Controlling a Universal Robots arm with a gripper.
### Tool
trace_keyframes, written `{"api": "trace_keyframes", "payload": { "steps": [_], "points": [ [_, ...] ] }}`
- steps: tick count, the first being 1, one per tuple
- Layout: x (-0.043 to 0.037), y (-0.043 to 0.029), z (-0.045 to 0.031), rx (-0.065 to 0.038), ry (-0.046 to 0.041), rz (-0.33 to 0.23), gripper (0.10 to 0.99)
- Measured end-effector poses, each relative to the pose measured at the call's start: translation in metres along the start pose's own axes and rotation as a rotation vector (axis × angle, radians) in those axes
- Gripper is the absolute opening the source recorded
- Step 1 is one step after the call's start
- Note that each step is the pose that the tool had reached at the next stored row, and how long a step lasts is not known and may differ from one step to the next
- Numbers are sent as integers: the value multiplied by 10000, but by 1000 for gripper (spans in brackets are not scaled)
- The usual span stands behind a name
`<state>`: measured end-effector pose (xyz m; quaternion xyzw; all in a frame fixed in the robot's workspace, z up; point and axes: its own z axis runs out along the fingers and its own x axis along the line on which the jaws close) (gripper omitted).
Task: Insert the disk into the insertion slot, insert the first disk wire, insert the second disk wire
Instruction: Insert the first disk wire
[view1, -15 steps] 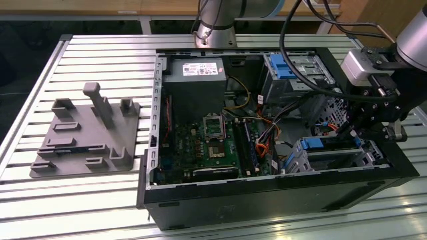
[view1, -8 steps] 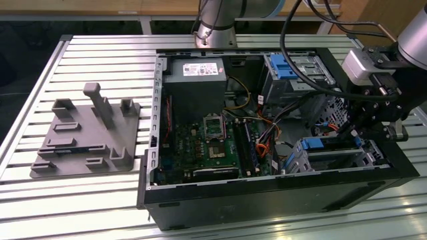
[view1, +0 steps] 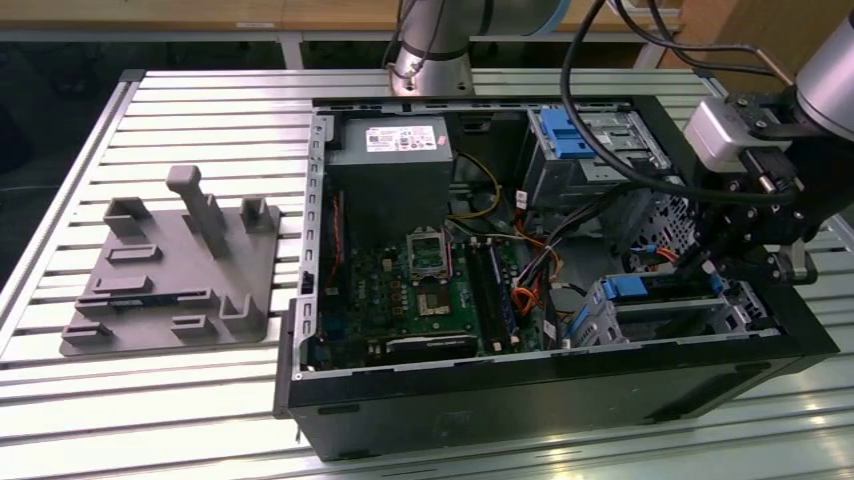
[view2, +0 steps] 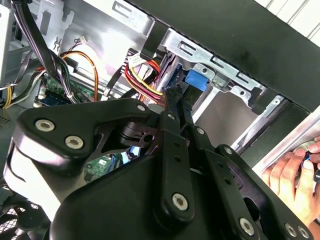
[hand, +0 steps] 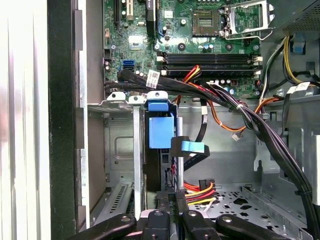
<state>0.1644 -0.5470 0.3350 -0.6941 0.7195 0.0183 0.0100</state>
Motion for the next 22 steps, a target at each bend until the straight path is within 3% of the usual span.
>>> {"api": "trace_keyframes", "payload": {
  "steps": [16,19,21,22],
  "points": [
    [9,-1,62,0,5,1,165],
    [9,-1,62,0,4,1,235],
    [10,0,51,0,4,1,353],
    [8,0,40,0,4,0,353]
  ]
}}
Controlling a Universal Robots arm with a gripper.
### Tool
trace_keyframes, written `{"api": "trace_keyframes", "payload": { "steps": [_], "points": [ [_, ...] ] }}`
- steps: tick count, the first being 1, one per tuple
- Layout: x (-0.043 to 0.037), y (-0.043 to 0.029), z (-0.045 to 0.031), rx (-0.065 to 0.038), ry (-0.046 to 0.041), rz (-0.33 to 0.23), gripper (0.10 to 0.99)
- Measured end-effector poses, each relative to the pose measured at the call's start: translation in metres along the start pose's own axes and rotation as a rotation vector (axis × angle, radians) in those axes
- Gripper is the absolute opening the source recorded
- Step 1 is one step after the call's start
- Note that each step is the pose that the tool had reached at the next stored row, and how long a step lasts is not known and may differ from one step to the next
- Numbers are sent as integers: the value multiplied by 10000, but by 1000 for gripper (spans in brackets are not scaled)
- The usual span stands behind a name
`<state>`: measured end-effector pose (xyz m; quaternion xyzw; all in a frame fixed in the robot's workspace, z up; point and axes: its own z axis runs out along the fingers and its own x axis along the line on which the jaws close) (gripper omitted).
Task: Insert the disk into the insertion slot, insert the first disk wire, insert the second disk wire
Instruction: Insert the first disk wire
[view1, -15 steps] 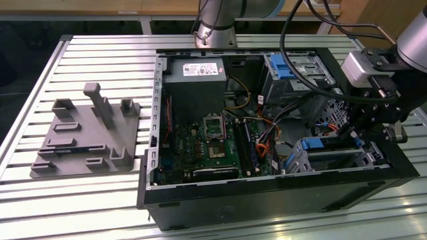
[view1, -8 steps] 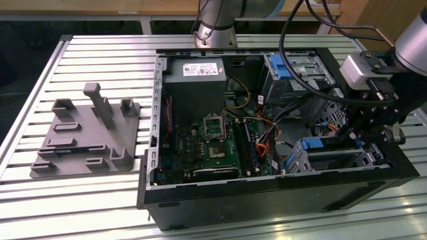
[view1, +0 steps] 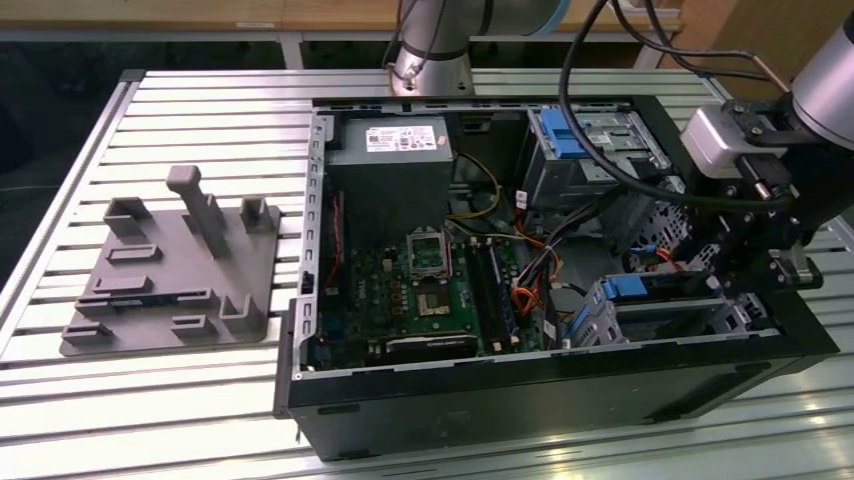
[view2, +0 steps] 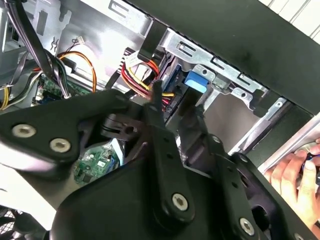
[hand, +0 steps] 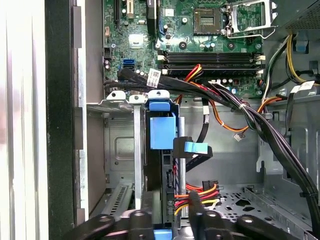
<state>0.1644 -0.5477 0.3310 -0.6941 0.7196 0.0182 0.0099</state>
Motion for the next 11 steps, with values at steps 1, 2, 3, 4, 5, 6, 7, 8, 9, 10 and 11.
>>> {"api": "trace_keyframes", "payload": {
  "steps": [1,2,3,4,5,6,7,8,9,10,11],
  "points": [
    [-2,0,-15,0,-1,0,353],
    [-6,1,-31,1,1,1,416],
    [-11,1,-46,4,1,2,416],
    [-17,2,-58,8,-1,7,416],
    [-24,2,-69,9,1,14,416],
    [-29,3,-84,11,8,22,416],
    [-34,3,-97,11,10,34,416],
    [-39,3,-109,12,15,48,416],
    [-43,3,-120,12,17,60,416],
    [-48,3,-137,13,19,73,416],
    [-51,4,-155,14,22,85,416]
  ]
}}
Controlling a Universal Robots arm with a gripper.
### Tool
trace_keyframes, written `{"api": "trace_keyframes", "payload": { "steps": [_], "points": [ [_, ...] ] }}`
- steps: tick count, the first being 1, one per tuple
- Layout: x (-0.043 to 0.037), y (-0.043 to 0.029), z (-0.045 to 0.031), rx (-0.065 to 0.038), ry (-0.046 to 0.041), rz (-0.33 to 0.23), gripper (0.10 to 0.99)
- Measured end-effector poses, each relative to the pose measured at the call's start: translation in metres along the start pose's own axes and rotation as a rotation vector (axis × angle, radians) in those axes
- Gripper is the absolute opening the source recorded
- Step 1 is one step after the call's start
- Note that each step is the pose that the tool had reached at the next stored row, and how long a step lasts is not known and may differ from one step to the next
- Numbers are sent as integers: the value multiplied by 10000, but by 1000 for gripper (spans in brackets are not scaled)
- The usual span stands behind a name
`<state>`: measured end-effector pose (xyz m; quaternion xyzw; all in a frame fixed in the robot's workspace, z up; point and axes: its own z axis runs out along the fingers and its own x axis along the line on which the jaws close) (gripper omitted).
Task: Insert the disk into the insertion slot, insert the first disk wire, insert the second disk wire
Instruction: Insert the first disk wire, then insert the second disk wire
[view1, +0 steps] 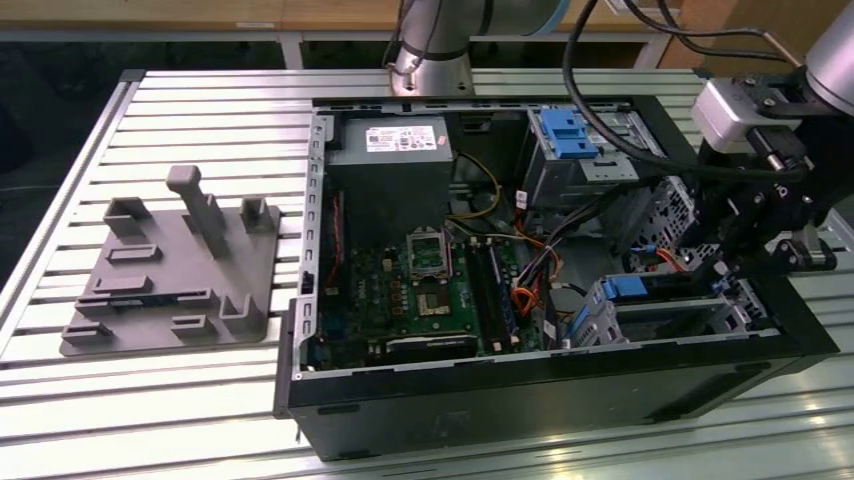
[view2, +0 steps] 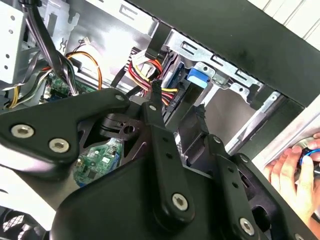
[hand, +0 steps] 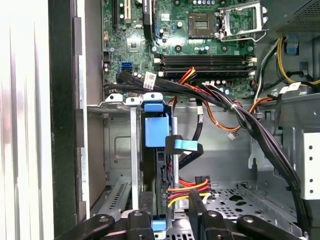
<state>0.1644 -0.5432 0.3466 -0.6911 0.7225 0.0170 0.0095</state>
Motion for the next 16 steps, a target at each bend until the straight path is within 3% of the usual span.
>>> {"api": "trace_keyframes", "payload": {
  "steps": [3,16],
  "points": [
    [-3,0,-40,1,3,11,416],
    [-4,1,-55,0,2,11,416]
  ]
}}
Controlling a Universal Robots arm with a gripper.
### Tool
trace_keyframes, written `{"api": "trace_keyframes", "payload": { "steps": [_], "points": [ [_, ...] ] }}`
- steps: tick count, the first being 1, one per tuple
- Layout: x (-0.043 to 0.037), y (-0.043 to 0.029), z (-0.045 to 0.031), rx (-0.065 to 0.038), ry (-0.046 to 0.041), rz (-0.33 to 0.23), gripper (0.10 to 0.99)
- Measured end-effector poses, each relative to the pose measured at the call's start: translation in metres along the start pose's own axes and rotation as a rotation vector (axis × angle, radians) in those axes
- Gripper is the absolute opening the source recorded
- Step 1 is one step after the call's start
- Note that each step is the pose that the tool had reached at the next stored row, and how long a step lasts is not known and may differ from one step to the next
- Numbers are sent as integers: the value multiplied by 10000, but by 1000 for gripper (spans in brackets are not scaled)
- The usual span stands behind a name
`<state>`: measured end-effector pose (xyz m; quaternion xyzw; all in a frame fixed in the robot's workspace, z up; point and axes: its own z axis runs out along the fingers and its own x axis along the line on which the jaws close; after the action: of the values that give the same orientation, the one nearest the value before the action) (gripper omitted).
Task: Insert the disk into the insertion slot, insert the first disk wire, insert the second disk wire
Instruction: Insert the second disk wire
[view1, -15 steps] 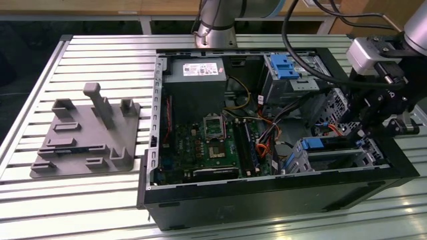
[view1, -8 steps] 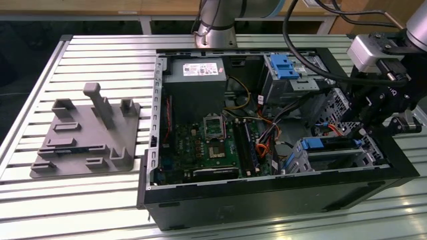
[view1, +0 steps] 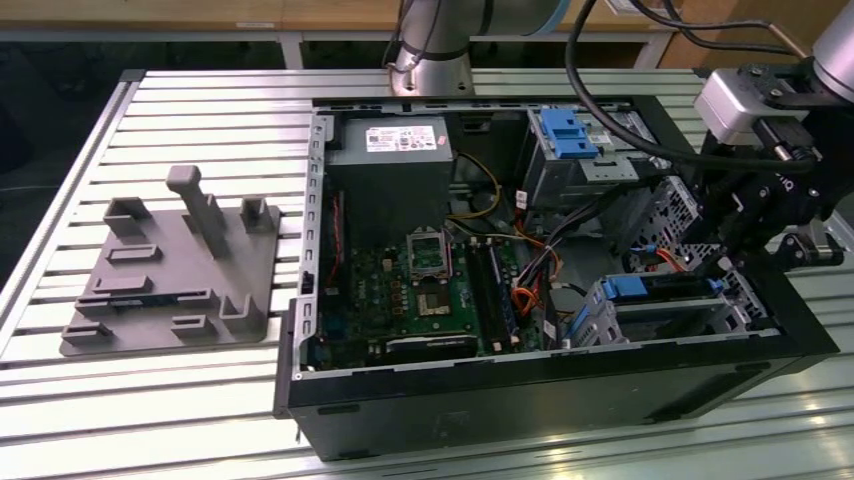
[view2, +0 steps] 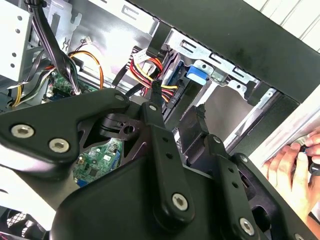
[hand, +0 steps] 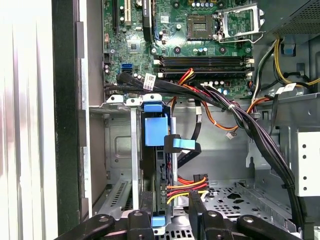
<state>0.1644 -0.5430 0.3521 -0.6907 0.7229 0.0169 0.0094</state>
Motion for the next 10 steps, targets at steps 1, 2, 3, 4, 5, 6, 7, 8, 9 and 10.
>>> {"api": "trace_keyframes", "payload": {
  "steps": [1,2,3,4,5,6,7,8,9,10],
  "points": [
    [0,0,0,0,0,0,416],
    [-1,0,-1,0,4,0,416],
    [-5,0,-3,-2,22,0,416],
    [-11,0,-3,-3,58,1,416],
    [-19,1,-3,-6,109,2,416],
    [-28,1,-5,-6,158,2,416],
    [-37,2,-7,-7,210,3,416],
    [-52,2,-11,-6,273,3,416],
    [-71,3,-14,-3,345,4,416],
    [-94,5,-20,-1,409,5,416]
  ]
}}
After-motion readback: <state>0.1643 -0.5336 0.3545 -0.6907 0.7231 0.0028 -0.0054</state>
